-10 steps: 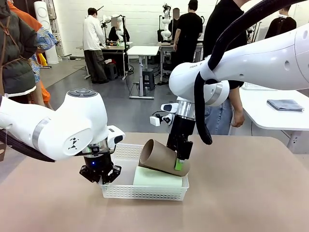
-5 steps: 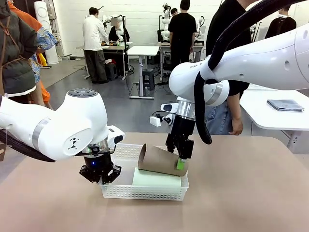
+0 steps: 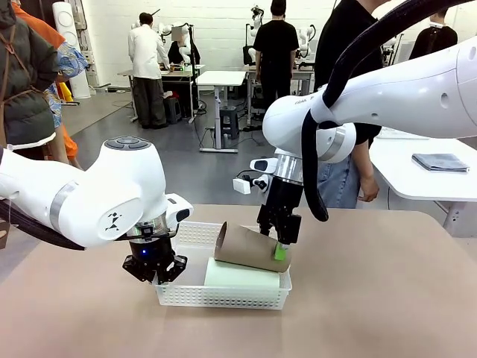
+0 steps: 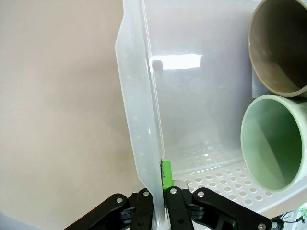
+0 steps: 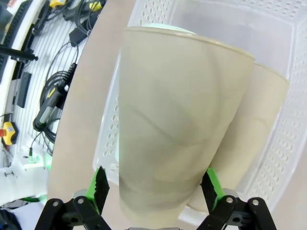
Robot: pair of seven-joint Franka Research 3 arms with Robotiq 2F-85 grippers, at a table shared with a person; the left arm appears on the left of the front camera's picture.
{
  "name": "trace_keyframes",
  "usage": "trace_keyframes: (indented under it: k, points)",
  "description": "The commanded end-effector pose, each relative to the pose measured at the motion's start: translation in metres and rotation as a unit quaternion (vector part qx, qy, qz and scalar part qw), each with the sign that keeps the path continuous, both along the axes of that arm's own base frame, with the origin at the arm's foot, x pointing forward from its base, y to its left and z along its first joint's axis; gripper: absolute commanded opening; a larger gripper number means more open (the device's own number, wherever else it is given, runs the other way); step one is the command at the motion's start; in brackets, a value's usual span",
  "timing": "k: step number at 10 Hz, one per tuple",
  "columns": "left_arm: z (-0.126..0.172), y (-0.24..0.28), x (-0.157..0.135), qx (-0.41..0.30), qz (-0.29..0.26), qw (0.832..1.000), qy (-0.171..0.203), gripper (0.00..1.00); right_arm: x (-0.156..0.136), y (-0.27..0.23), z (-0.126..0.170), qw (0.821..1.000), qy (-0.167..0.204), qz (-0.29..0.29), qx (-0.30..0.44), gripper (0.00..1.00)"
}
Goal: Clean and organize the cups into the basket.
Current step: Pick up the Reusable plastic cup from the right side of the table and stack it inside the Organizing basket in the center of the table.
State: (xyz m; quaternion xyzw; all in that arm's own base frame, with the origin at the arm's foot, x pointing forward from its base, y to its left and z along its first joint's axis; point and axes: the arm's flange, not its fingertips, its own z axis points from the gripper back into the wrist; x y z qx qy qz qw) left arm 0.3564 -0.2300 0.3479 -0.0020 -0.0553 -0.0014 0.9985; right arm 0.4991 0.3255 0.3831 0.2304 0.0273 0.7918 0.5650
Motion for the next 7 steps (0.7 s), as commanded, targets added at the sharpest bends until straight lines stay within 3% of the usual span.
trace_keyframes:
  k: [1,3,5,7]
  points:
    - [-0.001,-0.001,-0.001,0.004,-0.003,1.000,-0.007,0.00,-0.009,-0.044,0.029,0.997,-0.039,-0.027,0.064,1.00]
    - [-0.001,-0.001,-0.001,0.004,-0.003,1.000,-0.007,0.00,-0.026,-0.110,0.066,0.983,-0.097,-0.068,0.138,1.00]
    - [-0.001,-0.001,-0.001,0.004,-0.003,1.000,-0.007,0.00,-0.051,-0.203,0.087,0.959,-0.134,-0.069,0.239,1.00]
    - [-0.001,-0.001,-0.001,0.004,-0.003,1.000,-0.007,0.00,-0.077,-0.290,0.081,0.921,-0.126,-0.055,0.365,1.00]
